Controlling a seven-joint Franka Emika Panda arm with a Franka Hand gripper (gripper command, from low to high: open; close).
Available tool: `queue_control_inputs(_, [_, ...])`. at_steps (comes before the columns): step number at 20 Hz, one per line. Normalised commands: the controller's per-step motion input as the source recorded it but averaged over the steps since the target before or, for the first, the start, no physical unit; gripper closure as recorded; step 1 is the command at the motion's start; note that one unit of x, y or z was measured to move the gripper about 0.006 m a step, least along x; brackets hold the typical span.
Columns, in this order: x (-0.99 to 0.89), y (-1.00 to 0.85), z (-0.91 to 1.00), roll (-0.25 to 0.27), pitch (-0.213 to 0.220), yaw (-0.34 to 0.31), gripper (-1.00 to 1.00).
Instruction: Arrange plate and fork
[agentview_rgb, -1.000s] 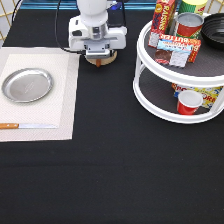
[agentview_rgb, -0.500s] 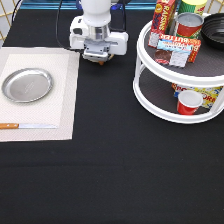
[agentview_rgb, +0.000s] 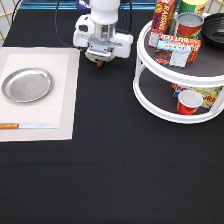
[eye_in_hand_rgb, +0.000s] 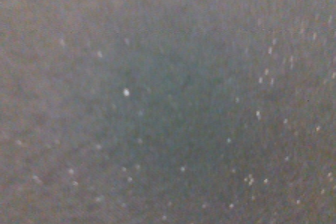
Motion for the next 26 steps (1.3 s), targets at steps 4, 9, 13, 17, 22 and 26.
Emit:
queue_control_inputs(4, [0.05,-0.51,0.69,0.13,0.104,0.067,1.0])
queue_control_inputs(9, [0.23,-0.75,0.68,0.182,0.111,0.034,1.0])
queue_control_inputs(13, [0.18,-0.84,0.51,0.16,0.089,0.0,1.0])
queue_control_inputs(17, [0.2,-0.78,0.42,0.096,0.041,-0.019,1.0])
queue_control_inputs(22, [0.2,-0.57,0.24,0.002,0.003,-0.115,1.0])
queue_control_inputs(26, [0.14,-0.48,0.06,-0.001,-0.004,-0.164,1.0])
